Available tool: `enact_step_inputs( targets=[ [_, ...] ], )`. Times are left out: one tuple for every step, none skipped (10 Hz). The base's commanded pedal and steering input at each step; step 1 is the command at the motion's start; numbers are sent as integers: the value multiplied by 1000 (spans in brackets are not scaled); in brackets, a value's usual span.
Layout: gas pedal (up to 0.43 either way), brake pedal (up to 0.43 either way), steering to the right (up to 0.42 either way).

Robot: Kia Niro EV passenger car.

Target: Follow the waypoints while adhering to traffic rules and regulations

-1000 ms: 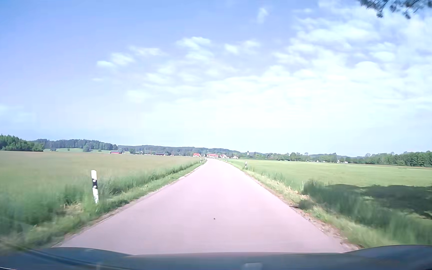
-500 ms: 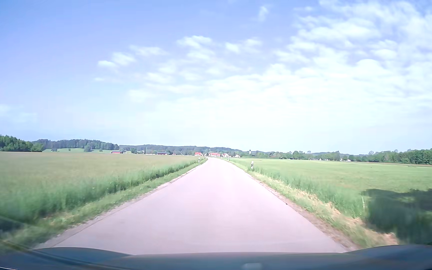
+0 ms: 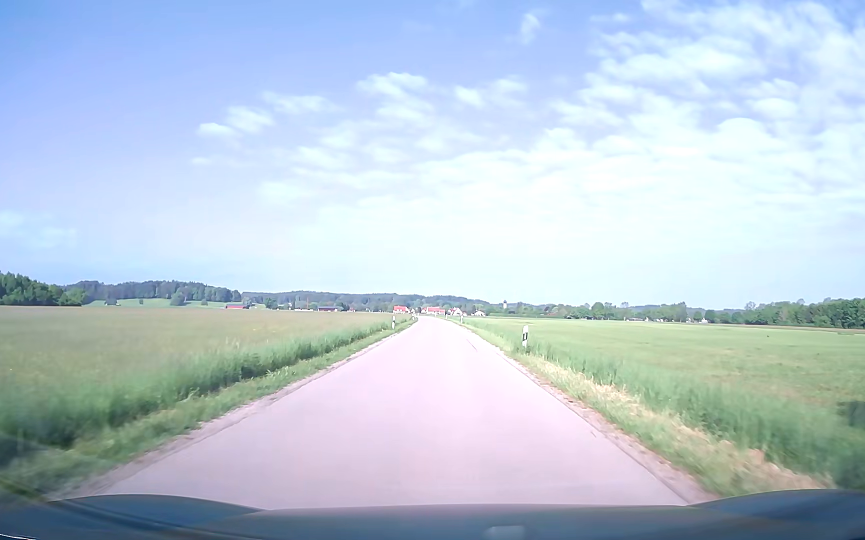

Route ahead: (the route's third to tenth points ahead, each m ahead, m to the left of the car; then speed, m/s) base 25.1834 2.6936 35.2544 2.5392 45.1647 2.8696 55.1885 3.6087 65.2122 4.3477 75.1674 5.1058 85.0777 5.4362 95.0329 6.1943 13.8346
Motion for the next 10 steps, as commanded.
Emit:
enact_step_inputs(
  targets=[
    [248,0,-5],
    [248,0,-5],
    [248,0,-5],
    [248,0,-5],
    [248,0,-5],
    [248,0,-5],
    [248,0,-5],
    [248,0,-5],
    [248,0,-5],
    [248,0,-5]
  ],
)
